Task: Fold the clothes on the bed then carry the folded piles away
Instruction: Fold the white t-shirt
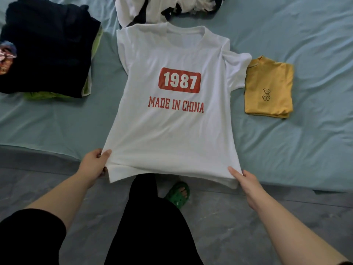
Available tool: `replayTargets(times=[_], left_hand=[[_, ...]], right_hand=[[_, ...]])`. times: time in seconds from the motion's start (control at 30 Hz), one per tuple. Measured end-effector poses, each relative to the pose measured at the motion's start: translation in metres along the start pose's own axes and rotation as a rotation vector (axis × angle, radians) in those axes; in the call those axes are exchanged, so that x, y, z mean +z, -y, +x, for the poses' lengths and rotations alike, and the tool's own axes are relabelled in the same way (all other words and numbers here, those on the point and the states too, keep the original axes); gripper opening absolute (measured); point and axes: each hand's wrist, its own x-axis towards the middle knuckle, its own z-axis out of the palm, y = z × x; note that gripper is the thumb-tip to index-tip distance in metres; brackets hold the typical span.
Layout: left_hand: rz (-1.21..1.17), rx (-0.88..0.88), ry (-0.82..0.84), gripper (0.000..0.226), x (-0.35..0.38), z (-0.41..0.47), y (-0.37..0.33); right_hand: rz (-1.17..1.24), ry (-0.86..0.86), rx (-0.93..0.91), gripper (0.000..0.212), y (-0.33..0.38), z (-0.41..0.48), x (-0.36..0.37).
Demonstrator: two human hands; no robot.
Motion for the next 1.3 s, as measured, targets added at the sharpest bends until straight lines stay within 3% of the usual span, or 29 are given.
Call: replayTargets(times=[0.1,0.17,0.3,0.4,0.53,0.6,0.67,0.73,0.93,1.07,1.17,1.3], left_hand=[[0.231,0.091,-0.022,0.027,0.005,0.009,0.008],[0.413,0.145,-0.026,0.025,0.005,0.013,0.013],[0.639,0.127,-0.053,0.021,0.003,0.011,0.000],[0.728,0.273,-0.195,0.035,0.015,0.010,-0.034],[0.728,0.705,-0.188,0.058,0.067,0.025,-0.097],[0.754,0.805,-0.187,0.066,0.097,0.040,-0.118],[0.850,0.771,-0.145,0.075,0.118,0.054,-0.108],[1.047,0.749,-0.052,0.090,0.128,0.056,-0.071],[1.319,0.855,0.220,0.133,0.094,0.047,-0.023],[1.194,0.831,0.378,0.120,0.074,0.041,-0.039],[0.872,0.786,0.189,0.098,0.055,0.047,-0.074],[0.326,0.409,-0.061,0.090,0.032,0.089,-0.140]], right_hand=[[-0.141,-0.178,-0.083,0.048,-0.019,0.005,0.001],[-0.338,-0.218,-0.127,0.053,-0.023,0.008,0.003],[-0.651,-0.262,-0.112,0.041,-0.013,0.002,0.006],[-0.866,-0.394,-0.405,0.028,0.018,-0.003,0.020],[-0.954,-0.274,-0.817,0.036,0.086,0.020,0.081],[-0.943,-0.265,-0.962,0.043,0.119,0.037,0.117],[-0.999,-0.234,-0.975,0.052,0.125,0.057,0.143],[-1.208,-0.127,-0.915,0.067,0.098,0.068,0.154],[-1.602,0.099,-0.844,0.103,0.044,0.047,0.129],[-1.588,0.156,-0.779,0.102,0.062,0.027,0.128],[-1.485,0.133,-0.801,0.090,0.097,0.018,0.149],[-1.342,0.111,-0.749,0.077,0.163,0.029,0.188]])
